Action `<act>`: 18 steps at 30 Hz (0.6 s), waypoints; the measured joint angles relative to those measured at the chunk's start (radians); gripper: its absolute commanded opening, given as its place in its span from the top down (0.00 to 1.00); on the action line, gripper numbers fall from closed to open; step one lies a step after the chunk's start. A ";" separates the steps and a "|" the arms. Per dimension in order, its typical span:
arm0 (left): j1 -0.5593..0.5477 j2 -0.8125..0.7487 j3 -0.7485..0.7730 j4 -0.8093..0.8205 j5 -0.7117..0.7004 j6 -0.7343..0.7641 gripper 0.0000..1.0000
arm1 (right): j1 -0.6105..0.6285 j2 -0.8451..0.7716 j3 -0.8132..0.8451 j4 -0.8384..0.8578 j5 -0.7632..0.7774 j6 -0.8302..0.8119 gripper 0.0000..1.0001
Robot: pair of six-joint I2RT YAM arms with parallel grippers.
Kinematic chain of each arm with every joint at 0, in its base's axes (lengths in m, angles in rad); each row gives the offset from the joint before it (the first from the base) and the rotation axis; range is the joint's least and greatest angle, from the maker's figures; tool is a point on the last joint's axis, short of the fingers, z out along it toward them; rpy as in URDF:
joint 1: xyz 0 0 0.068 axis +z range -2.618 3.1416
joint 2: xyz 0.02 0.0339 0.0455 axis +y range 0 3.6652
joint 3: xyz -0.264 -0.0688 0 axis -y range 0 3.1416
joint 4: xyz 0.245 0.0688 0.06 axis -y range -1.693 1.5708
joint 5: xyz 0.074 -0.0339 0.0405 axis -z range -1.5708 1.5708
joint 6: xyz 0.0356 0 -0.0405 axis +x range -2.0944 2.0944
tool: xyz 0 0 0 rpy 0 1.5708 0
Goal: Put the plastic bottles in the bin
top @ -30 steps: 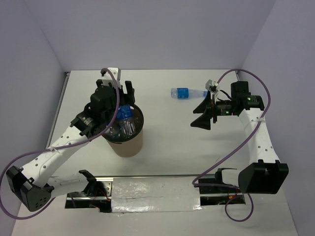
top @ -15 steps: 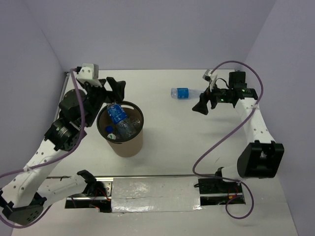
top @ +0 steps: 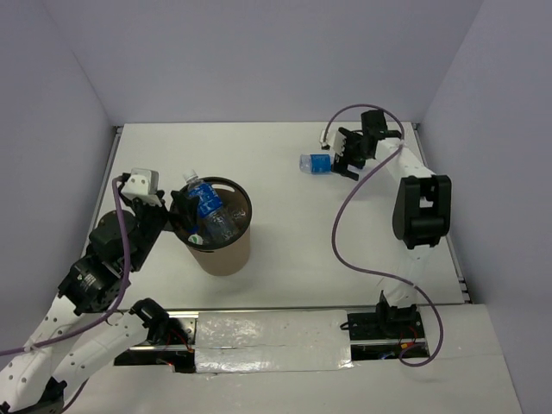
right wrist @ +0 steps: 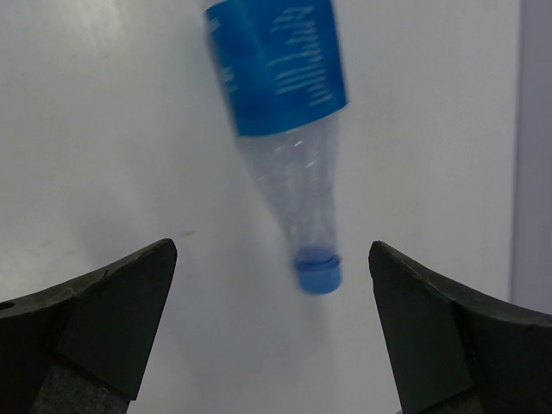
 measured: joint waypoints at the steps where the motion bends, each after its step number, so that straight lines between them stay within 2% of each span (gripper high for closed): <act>1: 0.002 -0.027 -0.025 -0.014 -0.013 0.002 0.01 | 0.010 0.033 0.043 0.009 0.012 -0.011 0.00; 5: 0.005 -0.105 -0.115 -0.025 -0.058 0.011 0.01 | 0.060 0.148 0.184 0.034 0.065 -0.047 0.00; 12: 0.005 -0.231 -0.195 -0.066 -0.119 0.014 0.01 | 0.139 0.388 0.436 -0.050 0.142 -0.069 0.02; 15: 0.006 -0.304 -0.211 -0.068 -0.138 0.012 0.01 | 0.157 0.441 0.477 -0.074 0.174 -0.070 0.04; 18: 0.008 -0.345 -0.212 -0.065 -0.147 0.002 0.01 | 0.159 0.452 0.520 -0.088 0.196 -0.057 0.11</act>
